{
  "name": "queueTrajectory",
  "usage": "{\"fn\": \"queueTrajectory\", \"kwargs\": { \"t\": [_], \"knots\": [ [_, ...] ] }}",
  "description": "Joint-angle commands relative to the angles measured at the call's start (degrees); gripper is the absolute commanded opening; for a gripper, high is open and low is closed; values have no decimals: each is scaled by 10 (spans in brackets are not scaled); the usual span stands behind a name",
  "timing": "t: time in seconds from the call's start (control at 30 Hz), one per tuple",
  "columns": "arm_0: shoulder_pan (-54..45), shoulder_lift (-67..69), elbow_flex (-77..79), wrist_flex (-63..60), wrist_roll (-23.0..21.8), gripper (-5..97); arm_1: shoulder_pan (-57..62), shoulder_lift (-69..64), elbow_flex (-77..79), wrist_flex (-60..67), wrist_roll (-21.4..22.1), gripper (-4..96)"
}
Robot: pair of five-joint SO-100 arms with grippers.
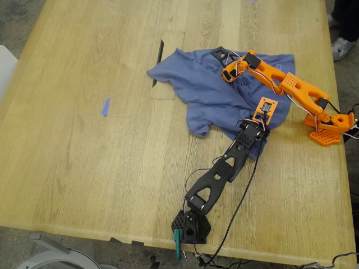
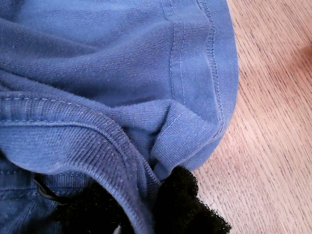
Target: Fold a T-shirt
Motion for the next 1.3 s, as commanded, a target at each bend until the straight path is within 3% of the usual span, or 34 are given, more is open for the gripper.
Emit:
{"fn": "queueTrajectory", "kwargs": {
  "t": [0.0, 0.43, 1.27],
  "knots": [
    [-33, 4, -13, 13, -6, -1, 4, 64, -9, -9, 3, -2],
    [-139, 147, -13, 76, -8, -1, 11, 121, -10, -11, 1, -2],
    [-198, 474, -16, 198, -11, -1, -20, 291, -11, -19, -5, -1]
  ]
}}
